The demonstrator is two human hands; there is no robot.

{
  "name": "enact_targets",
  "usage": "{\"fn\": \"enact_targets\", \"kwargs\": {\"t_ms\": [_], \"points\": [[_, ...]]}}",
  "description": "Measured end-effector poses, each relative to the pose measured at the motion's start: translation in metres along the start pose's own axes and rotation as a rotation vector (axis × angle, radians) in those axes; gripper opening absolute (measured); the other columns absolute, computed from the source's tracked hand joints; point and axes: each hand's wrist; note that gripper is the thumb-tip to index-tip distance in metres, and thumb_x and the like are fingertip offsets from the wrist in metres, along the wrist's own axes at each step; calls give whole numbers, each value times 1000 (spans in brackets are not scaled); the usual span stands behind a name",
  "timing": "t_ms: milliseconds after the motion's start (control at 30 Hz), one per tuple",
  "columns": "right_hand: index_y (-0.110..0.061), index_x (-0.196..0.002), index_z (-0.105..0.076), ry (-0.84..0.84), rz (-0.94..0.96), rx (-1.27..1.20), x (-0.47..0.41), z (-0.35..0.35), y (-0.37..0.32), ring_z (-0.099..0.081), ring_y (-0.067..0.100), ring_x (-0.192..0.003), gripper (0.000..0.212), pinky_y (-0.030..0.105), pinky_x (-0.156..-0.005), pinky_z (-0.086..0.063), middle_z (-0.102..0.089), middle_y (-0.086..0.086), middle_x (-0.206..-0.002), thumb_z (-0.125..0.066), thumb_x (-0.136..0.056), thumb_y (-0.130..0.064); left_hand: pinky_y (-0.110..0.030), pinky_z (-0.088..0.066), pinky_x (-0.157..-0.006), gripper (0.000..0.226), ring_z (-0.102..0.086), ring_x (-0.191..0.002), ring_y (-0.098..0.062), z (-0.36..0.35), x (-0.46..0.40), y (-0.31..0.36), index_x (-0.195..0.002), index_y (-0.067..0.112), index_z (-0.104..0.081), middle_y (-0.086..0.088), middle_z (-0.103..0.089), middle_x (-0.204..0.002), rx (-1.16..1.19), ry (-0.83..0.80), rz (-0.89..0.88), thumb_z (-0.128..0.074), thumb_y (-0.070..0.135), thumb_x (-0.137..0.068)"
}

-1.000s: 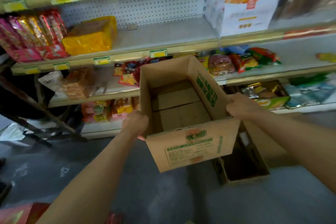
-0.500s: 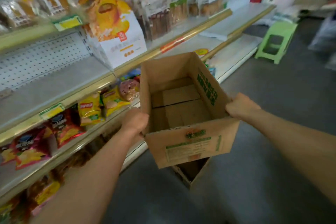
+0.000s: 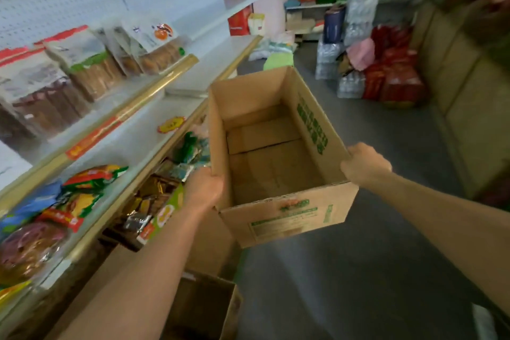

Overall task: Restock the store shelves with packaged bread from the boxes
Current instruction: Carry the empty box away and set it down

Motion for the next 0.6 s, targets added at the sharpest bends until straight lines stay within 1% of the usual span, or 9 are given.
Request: {"fn": "enact_targets", "kwargs": {"t_ms": [100, 167, 233, 300, 367, 433, 500, 600], "points": [[-15, -102, -64, 67, -55, -12, -47, 31, 41, -61, 21, -69, 21, 28, -57, -49, -63, 4, -82, -50, -86, -14, -40, -50, -83, 27, -63, -94, -36, -45, -29, 62, -97, -1, -67, -19, -68, -98, -20, -15, -80, -49, 20, -99], [-16, -100, -64, 116, -105, -28, -76, 51, 64, -63, 22, -71, 20, 34, -63, -56, -64, 4, -83, -50, -86, -13, -41, -50, -83, 26, -62, -92, -34, -74, -47, 100, -95, 1, -65, -19, -67, -99, -10, -18, -116, -47, 20, -100], [-16, -97, -63, 168, -135, -27, -101, 67, 85, -63, 24, -71, 18, 40, -68, -59, -63, 3, -82, -49, -86, -13, -44, -51, -86, 24, -62, -92, -34, -100, -64, 134, -96, 5, -63, -18, -67, -100, 5, -28, -150, -47, 22, -100], [-16, -91, -60, 212, -149, -33, -127, 79, 106, -62, 24, -70, 14, 40, -68, -58, -62, 4, -78, -48, -86, -11, -43, -50, -90, 24, -62, -99, -36, -125, -84, 167, -104, 6, -63, -16, -67, -105, -3, -37, -194, -47, 23, -101], [-17, -85, -55, 240, -159, -57, -154, 87, 127, -59, 22, -67, 11, 35, -62, -52, -60, 4, -76, -48, -89, -10, -39, -47, -88, 25, -61, -102, -34, -148, -106, 200, -110, 7, -62, -14, -66, -108, -24, -34, -243, -46, 24, -103], [-17, -82, -52, 264, -168, -77, -184, 93, 146, -54, 19, -65, 13, 30, -57, -42, -57, 3, -75, -47, -92, -12, -36, -43, -79, 26, -60, -94, -29, -171, -130, 230, -109, 6, -60, -13, -64, -104, -41, -27, -285, -44, 25, -104], [-18, -83, -52, 290, -183, -121, -215, 97, 164, -53, 16, -64, 13, 28, -54, -38, -55, 0, -74, -47, -94, -13, -34, -41, -73, 26, -57, -86, -23, -194, -157, 258, -107, 7, -59, -10, -63, -99, -60, -25, -320, -43, 27, -105], [-17, -84, -53, 309, -199, -167, -271, 105, 187, -52, 13, -63, 14, 25, -51, -36, -55, -3, -73, -47, -96, -14, -38, -45, -75, 25, -59, -87, -25, -231, -206, 301, -100, 7, -58, -10, -62, -95, -83, -41, -368, -43, 26, -104]]}}
Point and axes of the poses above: each hand's wrist, its own x-axis away from the middle knuckle, its own z-axis out of the back of the hand, y = z × x
